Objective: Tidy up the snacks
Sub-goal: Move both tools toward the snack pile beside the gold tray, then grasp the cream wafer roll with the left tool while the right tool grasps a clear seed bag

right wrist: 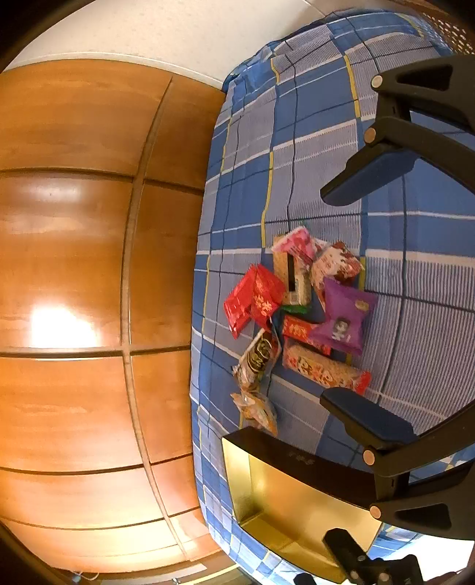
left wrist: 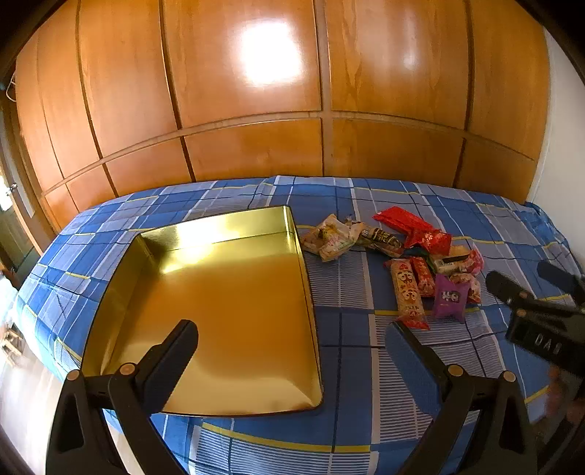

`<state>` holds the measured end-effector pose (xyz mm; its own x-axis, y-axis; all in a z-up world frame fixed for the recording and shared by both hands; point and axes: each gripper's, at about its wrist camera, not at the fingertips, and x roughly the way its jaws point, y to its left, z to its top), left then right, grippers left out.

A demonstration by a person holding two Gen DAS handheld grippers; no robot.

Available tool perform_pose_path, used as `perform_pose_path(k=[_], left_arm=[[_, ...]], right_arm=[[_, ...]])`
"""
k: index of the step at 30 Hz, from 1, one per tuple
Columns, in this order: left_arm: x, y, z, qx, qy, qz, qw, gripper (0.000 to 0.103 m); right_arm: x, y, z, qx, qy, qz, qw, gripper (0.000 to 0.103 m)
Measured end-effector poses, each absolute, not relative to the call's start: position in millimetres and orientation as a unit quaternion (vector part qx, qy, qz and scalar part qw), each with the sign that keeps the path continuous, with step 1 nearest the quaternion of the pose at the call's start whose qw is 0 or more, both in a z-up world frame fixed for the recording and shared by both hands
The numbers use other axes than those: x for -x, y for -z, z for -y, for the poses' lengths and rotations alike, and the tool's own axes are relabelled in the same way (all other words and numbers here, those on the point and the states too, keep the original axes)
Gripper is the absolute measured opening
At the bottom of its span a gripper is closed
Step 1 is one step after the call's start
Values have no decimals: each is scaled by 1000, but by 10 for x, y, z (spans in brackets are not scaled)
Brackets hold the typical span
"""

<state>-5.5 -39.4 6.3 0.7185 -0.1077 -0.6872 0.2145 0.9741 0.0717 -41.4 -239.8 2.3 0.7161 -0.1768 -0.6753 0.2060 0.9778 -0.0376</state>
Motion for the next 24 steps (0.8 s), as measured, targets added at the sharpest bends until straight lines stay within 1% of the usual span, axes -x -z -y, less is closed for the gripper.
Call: perform_pose_path(k=[5, 14, 16, 17, 18, 19, 20, 21, 24], left_arm=[[36, -50, 462, -80, 99, -369, 921, 103], [-78, 8, 646, -60, 164, -402, 899, 102], [-116, 26, 731, -75, 176, -406, 894, 92], [-166, 49, 765, -75, 184, -419, 886, 84], [-211, 68, 777, -70, 189, -431, 880, 77], [-271, 95, 801, -64, 196, -443, 872, 73], [-310, 116, 826, -63, 202, -451, 867, 64], [-351, 137, 872, -66, 207, -457, 862, 60], [-450, 197, 1032, -75, 224, -468, 851, 60]], right_arm=[[326, -78, 2604, -36, 94, -365, 926, 101], [18, -144, 3151, -24, 71, -405, 911, 101], [-48, -95, 3314, -20, 74, -412, 908, 101], [-69, -57, 3398, -24, 73, -416, 906, 101], [-97, -30, 3478, -25, 77, -420, 904, 100], [-116, 6, 3561, -30, 80, -423, 902, 98], [-132, 26, 3625, -35, 82, -427, 900, 98], [-136, 70, 3700, -49, 83, -428, 898, 98], [-171, 113, 3810, -77, 88, -445, 888, 95]])
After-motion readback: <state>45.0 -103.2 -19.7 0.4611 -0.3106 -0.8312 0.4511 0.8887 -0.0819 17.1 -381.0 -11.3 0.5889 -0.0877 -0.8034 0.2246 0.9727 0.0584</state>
